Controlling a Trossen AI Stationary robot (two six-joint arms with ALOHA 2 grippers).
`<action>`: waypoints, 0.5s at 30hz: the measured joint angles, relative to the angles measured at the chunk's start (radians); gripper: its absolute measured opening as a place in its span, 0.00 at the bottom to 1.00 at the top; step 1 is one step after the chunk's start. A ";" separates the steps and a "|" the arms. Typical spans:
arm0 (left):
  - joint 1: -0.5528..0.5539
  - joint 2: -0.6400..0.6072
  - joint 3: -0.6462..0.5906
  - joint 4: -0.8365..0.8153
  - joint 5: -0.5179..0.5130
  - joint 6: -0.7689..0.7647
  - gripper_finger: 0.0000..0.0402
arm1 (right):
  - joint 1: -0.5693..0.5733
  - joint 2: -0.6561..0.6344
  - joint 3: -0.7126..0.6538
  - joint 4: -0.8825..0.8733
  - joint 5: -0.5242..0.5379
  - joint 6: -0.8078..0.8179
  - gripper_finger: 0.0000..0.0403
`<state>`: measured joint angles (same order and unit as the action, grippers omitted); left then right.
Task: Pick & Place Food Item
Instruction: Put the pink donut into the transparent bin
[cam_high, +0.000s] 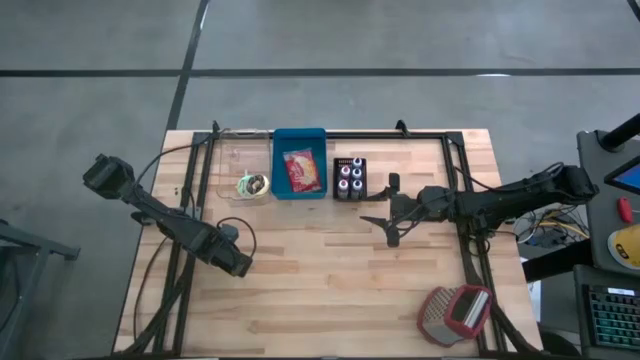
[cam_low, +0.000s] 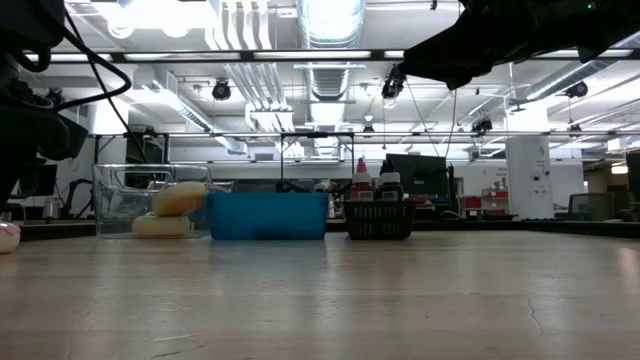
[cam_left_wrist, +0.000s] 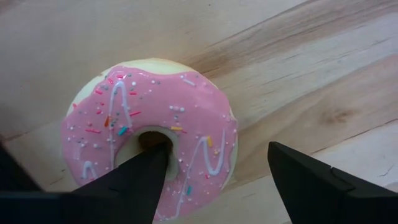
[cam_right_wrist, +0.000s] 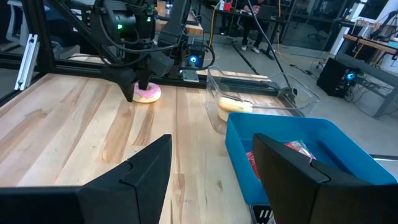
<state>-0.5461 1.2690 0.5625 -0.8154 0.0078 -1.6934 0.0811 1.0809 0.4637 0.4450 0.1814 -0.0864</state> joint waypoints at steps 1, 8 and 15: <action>0.000 0.000 0.000 0.000 0.000 0.005 0.68 | 0.000 0.000 0.000 0.000 0.000 0.000 0.55; 0.000 0.000 -0.001 -0.003 0.000 0.013 0.52 | 0.000 0.000 0.000 0.000 0.000 0.000 0.55; 0.000 0.000 -0.001 -0.002 0.000 0.009 0.38 | 0.000 0.000 0.000 0.000 0.000 0.000 0.55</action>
<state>-0.5461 1.2690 0.5613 -0.8177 0.0078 -1.6840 0.0807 1.0808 0.4637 0.4450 0.1817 -0.0864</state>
